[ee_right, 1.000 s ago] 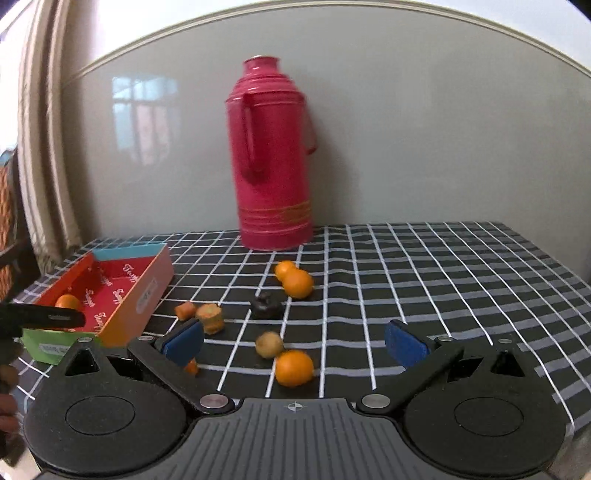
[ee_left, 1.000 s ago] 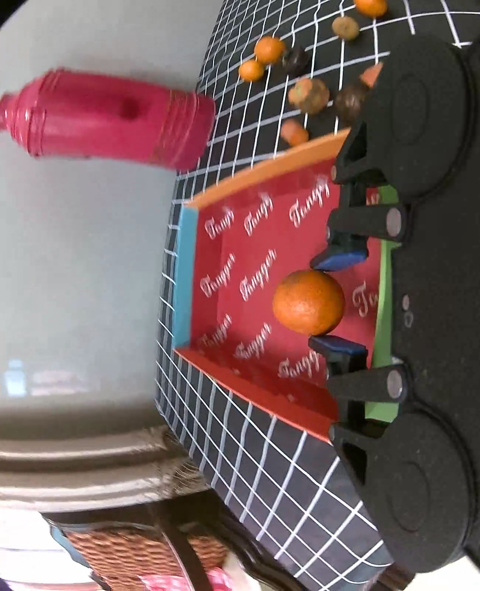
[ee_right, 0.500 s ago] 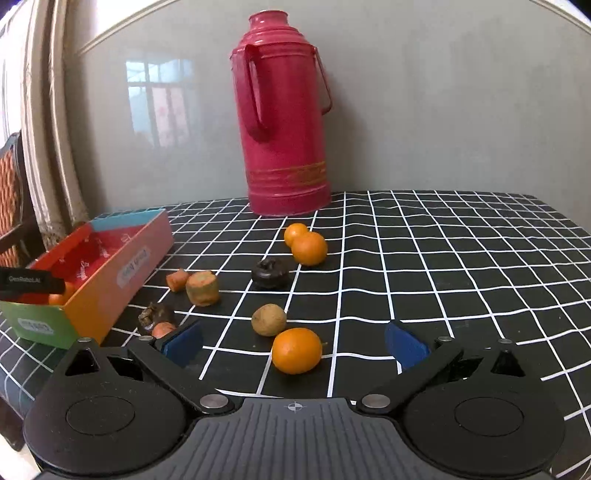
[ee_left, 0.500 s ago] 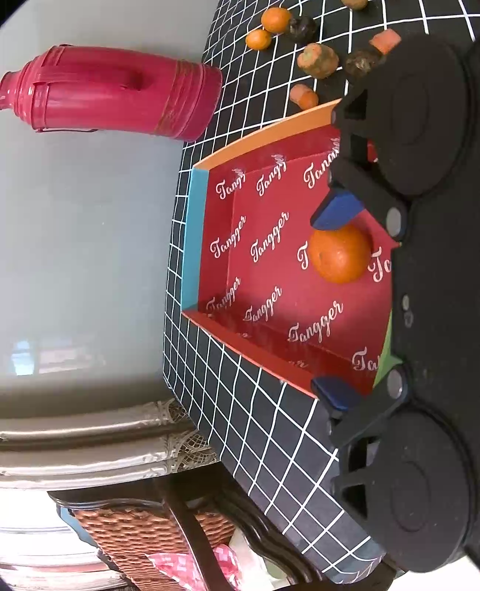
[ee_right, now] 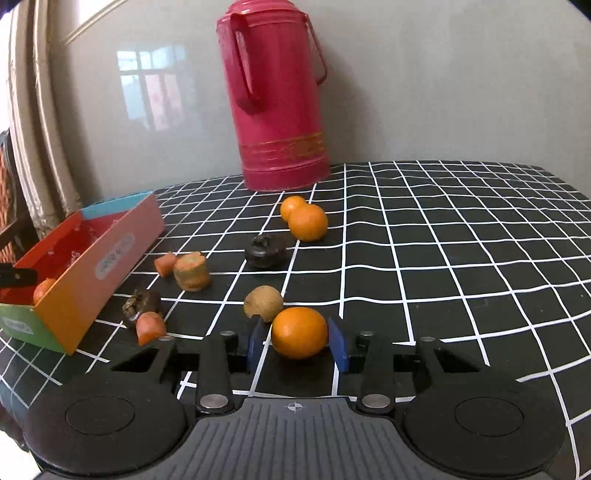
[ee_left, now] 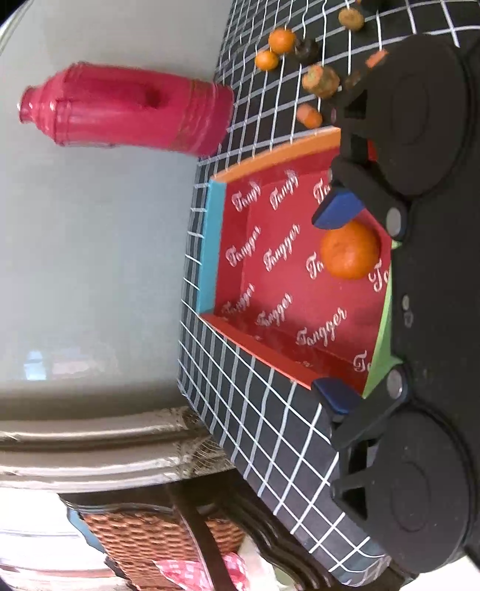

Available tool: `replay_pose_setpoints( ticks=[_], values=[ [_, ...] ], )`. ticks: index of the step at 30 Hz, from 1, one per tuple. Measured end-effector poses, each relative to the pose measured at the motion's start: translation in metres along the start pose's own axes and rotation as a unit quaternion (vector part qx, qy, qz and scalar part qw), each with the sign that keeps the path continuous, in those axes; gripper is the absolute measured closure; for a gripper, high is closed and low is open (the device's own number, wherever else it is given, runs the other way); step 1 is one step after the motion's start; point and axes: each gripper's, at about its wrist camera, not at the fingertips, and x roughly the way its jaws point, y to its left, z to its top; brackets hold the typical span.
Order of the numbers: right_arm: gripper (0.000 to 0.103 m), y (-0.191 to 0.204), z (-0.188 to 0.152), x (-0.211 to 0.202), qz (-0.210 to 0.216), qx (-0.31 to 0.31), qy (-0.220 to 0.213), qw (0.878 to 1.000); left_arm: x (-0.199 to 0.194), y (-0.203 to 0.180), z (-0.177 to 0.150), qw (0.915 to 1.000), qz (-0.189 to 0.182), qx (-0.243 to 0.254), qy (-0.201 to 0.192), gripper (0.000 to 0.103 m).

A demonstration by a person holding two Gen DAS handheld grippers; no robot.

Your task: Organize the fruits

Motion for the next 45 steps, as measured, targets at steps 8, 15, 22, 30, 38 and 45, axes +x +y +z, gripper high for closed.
replay_pose_setpoints(
  ticks=[8, 15, 22, 30, 38, 45],
  values=[
    [0.070, 0.003, -0.001, -0.001, -0.009, 0.002, -0.014, 1.000, -0.020, -0.005, 0.002, 0.9992, 0.000, 0.011, -0.039, 0.016],
    [0.070, 0.038, 0.021, -0.025, 0.086, 0.024, -0.097, 0.991, -0.025, 0.023, 0.009, 0.9968, 0.040, -0.051, -0.046, 0.013],
    [0.070, 0.118, 0.026, -0.016, 0.179, -0.028, -0.097, 0.979, -0.018, 0.056, 0.009, 0.9903, 0.093, -0.097, -0.035, 0.013],
    [0.069, 0.173, 0.012, 0.009, 0.179, -0.099, -0.065, 0.977, -0.019, 0.065, 0.007, 0.9901, 0.098, -0.095, -0.032, 0.013],
    [0.009, 0.161, 0.012, -0.001, 0.157, -0.062, -0.106, 0.980, -0.021, 0.056, 0.007, 0.9923, 0.085, -0.080, -0.041, 0.013],
    [0.006, 0.094, 0.027, -0.032, 0.037, 0.027, -0.173, 0.984, -0.037, 0.005, 0.004, 0.9961, 0.025, -0.015, -0.083, 0.013]
  ],
)
